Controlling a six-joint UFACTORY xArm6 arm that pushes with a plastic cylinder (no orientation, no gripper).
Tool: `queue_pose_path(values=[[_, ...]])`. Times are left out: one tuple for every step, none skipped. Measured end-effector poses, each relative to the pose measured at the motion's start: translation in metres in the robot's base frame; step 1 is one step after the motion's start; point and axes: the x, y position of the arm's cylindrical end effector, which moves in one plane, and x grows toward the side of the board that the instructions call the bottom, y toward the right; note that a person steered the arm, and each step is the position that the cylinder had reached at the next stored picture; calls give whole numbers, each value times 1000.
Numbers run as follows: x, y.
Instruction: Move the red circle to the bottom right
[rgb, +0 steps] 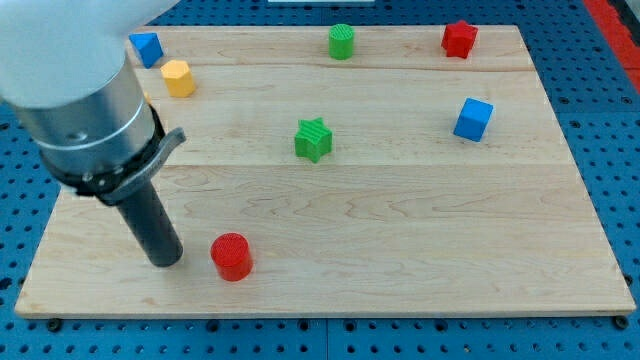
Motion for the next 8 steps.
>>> queue_pose_path(values=[[-5, 38], [-8, 88], [-9, 133], [-10, 191], [-10, 246], [-11, 295], [-35, 265], [-99, 262]])
